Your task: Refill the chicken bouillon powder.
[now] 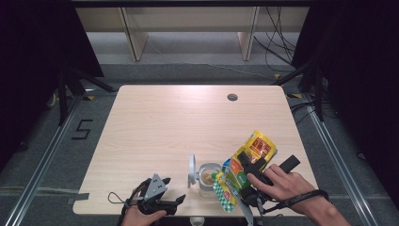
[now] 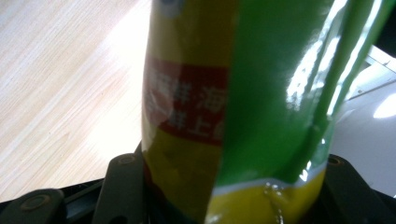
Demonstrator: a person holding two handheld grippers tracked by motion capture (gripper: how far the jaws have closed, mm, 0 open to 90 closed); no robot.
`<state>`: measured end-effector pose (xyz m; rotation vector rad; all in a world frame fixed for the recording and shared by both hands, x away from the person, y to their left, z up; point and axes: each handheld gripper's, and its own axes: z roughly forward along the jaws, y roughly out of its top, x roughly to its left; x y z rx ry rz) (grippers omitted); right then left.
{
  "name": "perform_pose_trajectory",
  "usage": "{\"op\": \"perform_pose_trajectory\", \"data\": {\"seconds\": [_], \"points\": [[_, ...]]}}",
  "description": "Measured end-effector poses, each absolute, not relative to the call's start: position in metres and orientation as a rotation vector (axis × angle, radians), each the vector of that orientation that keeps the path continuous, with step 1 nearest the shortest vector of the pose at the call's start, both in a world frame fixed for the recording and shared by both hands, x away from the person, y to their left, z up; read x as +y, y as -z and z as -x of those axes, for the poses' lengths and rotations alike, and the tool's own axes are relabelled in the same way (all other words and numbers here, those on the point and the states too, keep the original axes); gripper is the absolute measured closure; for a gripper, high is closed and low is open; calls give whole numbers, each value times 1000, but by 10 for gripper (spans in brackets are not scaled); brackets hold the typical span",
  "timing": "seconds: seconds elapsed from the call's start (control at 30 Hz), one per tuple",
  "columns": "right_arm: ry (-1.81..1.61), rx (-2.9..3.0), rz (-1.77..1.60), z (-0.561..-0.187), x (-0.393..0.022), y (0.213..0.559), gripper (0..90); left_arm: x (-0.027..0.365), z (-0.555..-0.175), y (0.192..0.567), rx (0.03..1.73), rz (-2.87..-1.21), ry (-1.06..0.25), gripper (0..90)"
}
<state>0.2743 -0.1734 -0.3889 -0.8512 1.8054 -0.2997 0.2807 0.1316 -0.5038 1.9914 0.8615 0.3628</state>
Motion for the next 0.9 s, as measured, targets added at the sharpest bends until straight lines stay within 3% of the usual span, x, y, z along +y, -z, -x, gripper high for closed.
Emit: {"op": "perform_pose_trajectory", "data": {"seconds": [0.9], "points": [[294, 1806, 858, -278, -171, 389, 511, 134, -281, 503, 859, -1996, -367, 212]]}}
